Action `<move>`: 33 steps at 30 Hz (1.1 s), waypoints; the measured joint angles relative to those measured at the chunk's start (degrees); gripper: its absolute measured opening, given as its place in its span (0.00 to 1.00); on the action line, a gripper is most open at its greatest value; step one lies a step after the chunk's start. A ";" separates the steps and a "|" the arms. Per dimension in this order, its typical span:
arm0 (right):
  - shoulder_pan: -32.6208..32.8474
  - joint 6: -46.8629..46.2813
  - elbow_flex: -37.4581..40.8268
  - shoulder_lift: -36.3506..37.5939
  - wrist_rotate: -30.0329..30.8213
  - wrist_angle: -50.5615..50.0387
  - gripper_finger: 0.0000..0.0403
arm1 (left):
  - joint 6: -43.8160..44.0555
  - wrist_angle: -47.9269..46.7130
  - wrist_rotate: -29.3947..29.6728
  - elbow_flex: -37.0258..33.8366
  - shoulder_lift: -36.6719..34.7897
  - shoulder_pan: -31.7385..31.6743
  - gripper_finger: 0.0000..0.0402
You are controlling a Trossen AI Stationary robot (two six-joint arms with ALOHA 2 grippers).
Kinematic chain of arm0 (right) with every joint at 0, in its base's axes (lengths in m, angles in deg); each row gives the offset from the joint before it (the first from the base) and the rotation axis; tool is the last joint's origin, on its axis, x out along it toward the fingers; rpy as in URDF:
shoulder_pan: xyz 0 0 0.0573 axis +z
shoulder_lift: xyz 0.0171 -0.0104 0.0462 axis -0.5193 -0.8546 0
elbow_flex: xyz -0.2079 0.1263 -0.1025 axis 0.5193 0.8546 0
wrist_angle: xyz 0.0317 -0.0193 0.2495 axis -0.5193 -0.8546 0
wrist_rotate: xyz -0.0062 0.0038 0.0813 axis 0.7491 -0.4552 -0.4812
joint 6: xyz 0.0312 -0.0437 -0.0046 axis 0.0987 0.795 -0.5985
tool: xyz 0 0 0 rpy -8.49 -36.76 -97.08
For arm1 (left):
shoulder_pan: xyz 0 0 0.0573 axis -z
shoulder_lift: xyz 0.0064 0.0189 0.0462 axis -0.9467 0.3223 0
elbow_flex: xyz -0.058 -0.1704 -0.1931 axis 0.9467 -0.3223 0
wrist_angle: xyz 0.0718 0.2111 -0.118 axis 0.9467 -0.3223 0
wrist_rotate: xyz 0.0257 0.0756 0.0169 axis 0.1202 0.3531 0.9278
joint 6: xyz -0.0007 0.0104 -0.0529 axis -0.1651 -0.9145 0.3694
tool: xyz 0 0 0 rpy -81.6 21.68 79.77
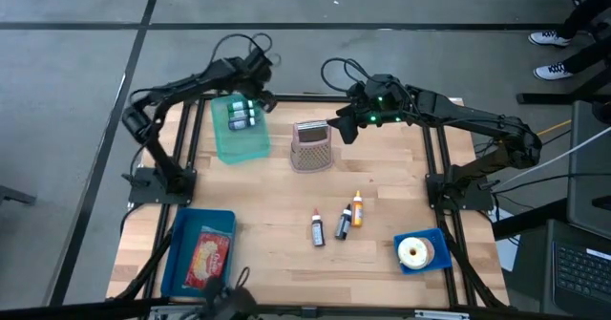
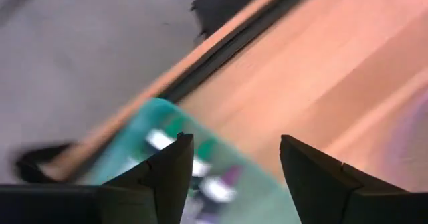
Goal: Pick & Place Food Item
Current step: Put the pink food coloring into the green bin
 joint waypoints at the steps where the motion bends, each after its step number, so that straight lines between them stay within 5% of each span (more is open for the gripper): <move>1: 0.00 0.53 0.02 0.00 0.01 0.00 0.58 | 4.74 0.03 -1.53 0.00 -1.36 0.27 0.53; 5: 0.00 2.73 -0.01 0.00 -0.64 0.00 0.58 | 16.72 0.02 -3.22 0.00 -6.50 4.62 0.52; 15: 0.00 9.83 0.02 0.00 -5.65 -0.01 0.58 | 50.06 -4.35 5.96 0.00 -10.86 26.98 0.51; 24: 0.07 13.84 -0.01 0.02 -11.37 -1.32 0.57 | 78.20 -3.36 16.83 -0.02 -5.00 46.26 0.51; 33: 0.06 16.61 0.08 9.01 -12.03 -2.18 0.57 | 96.50 2.93 18.23 -0.02 3.95 56.72 0.51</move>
